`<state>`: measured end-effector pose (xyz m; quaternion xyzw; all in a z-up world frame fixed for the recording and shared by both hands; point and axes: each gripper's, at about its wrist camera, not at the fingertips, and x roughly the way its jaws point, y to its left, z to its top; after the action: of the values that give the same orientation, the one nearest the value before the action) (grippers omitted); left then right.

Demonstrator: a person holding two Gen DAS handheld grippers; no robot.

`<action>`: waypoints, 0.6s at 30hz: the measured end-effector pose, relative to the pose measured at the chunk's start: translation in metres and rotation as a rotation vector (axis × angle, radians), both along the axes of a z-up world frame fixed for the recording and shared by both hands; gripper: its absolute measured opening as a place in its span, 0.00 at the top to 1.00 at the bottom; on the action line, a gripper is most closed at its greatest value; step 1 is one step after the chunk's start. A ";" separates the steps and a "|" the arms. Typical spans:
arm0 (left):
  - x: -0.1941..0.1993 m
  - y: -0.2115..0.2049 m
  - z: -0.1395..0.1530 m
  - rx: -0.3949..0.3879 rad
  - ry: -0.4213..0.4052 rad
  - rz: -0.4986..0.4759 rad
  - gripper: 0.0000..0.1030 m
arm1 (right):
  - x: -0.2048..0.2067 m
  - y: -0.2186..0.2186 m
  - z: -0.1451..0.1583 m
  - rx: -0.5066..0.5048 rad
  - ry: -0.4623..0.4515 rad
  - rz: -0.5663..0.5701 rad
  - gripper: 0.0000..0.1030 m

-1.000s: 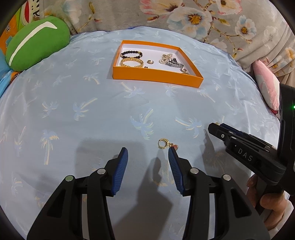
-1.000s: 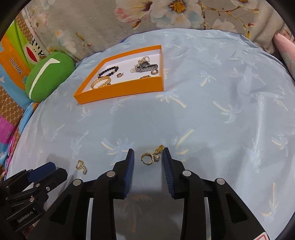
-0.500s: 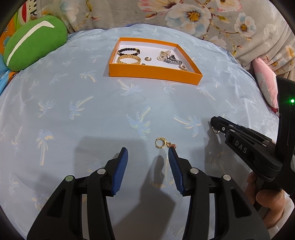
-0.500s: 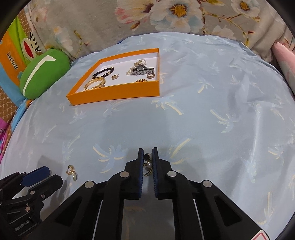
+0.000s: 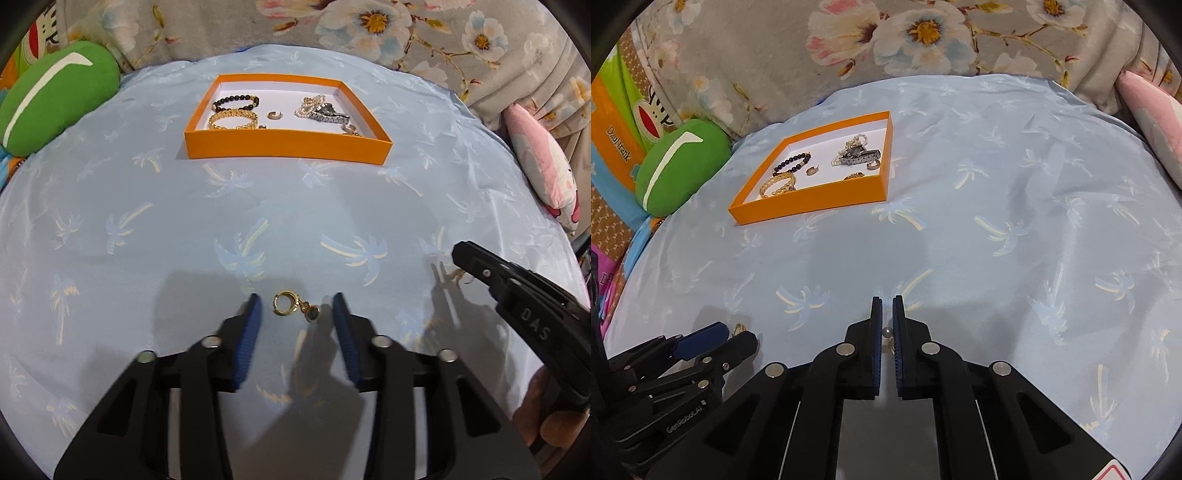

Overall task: Organize jewelry
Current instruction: 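Close the left tool on the gold earring with the heart charm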

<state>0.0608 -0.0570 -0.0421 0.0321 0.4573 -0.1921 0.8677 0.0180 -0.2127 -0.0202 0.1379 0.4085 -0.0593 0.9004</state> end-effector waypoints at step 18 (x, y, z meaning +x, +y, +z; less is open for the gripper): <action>0.000 0.022 0.034 -0.081 -0.037 0.009 0.97 | -0.009 0.004 0.029 0.016 -0.072 0.021 0.95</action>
<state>0.0607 -0.0354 -0.0085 -0.0014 0.4332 -0.2061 0.8774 0.0085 -0.2086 0.0084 0.1429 0.3775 -0.0418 0.9140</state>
